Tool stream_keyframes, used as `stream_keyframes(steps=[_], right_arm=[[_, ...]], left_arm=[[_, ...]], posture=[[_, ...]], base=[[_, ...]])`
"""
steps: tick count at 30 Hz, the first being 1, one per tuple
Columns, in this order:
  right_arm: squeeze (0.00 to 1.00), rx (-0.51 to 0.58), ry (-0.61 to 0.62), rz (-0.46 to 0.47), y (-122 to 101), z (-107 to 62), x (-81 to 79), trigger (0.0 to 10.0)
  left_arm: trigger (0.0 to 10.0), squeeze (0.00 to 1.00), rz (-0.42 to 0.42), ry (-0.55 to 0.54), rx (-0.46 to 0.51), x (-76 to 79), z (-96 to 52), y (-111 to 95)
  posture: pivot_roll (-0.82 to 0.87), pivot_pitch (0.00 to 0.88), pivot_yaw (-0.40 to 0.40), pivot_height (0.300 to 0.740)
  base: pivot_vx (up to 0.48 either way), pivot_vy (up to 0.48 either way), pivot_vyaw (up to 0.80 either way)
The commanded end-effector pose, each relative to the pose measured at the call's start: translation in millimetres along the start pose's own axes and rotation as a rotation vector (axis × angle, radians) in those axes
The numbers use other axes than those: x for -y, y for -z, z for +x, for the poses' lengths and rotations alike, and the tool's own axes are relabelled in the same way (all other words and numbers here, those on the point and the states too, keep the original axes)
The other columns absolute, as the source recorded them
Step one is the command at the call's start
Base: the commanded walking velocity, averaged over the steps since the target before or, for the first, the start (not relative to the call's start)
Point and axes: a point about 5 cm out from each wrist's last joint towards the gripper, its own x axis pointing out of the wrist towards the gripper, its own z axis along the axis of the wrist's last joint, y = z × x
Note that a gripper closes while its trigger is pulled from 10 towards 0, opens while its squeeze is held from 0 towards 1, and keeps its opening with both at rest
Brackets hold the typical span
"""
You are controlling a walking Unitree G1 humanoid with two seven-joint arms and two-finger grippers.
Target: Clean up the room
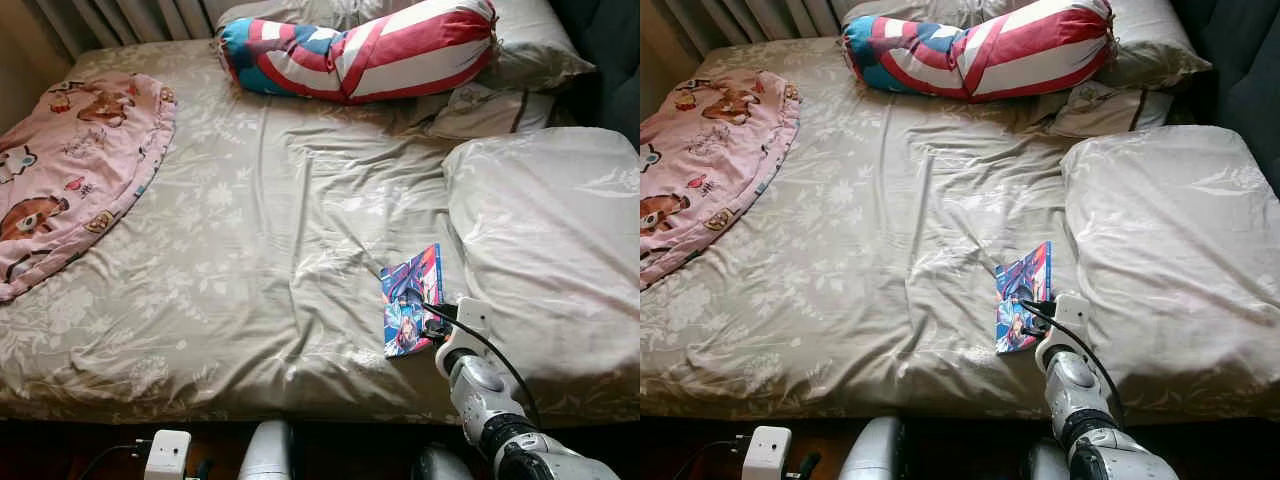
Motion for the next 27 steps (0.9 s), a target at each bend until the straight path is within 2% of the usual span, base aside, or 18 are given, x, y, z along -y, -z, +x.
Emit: stream_keyframes(steps=[1, 7, 9, 12, 13, 14, 15, 16, 19, 24, 27], right_arm=[[0.82, 0.001, 0.0, -0.008, 1, -0.2, -1.9, 10.0], [0.82, 0.018, 0.03, -0.017, -3, 0.0, 4.3, 10.0], [0.76, 0.037, 0.08, -0.024, -8, 0.0, 11.6, 10.0], [0.76, 0.046, 0.097, -0.026, -10, -0.1, 13.8, 10.0], [0.66, 0.057, 0.114, -0.034, -12, -0.1, 15.9, 10.0], [0.66, 0.057, 0.114, -0.034, -12, -0.1, 15.9, 10.0], [0.22, 0.071, 0.12, -0.037, -14, -0.1, 16.9, 10.0], [0.0, 0.081, 0.113, -0.04, -15, -0.1, 16.0, 10.0], [0.0, 0.093, 0.074, -0.063, -14, -0.2, 10.8, 10.0], [0.0, 0.08, -0.085, -0.176, 4, -3.8, -12.7, 10.0], [0.0, 0.065, -0.1, -0.198, 9, -5.1, -14.9, 10.0]], left_arm=[[10.0, 0.0, 0.01, -0.007, -0.038, -6.2, -5.0, 10], [10.0, 0.0, 0.01, -0.005, -0.039, -5.8, -4.9, 10], [10.0, 0.0, 0.009, -0.005, -0.037, -5.3, -4.3, 9], [10.0, 0.0, 0.009, -0.004, -0.036, -5.1, -4.1, 8], [10.0, 0.0, 0.009, -0.003, -0.035, -4.6, -3.6, 8], [10.0, 0.0, 0.009, -0.003, -0.035, -4.6, -3.6, 8], [10.0, 0.0, 0.009, -0.001, -0.035, -4.1, -3.0, 7], [10.0, 0.0, 0.009, 0.0, -0.034, -3.6, -2.4, 6], [10.0, 0.0, 0.008, 0.001, -0.034, -2.4, -1.0, 4], [10.0, 0.0, -0.004, 0.007, -0.028, 3.6, 5.5, -4], [10.0, 0.0, -0.006, 0.009, -0.026, 5.1, 6.9, -7]], posture=[[0.11, 0.244, 0.109, 0.657], [0.11, 0.245, 0.109, 0.657], [0.11, 0.244, 0.11, 0.657], [0.11, 0.244, 0.11, 0.657], [0.11, 0.242, 0.11, 0.657], [0.11, 0.242, 0.11, 0.657], [0.11, 0.239, 0.109, 0.657], [0.1, 0.237, 0.108, 0.657], [0.1, 0.23, 0.104, 0.657], [0.06, 0.187, 0.084, 0.667], [0.06, 0.178, 0.081, 0.671]], base=[[0.0, 0.0, 0.0], [0.0, 0.0, 0.0], [0.0, 0.0, 0.0], [0.0, 0.0, 0.0], [0.0, 0.0, 0.0], [0.0, 0.0, 0.0], [0.0, 0.0, 0.0], [0.0, 0.0, 0.0], [0.0, 0.0, 0.0], [0.0, 0.0, 0.0], [0.0, 0.0, 0.0]])
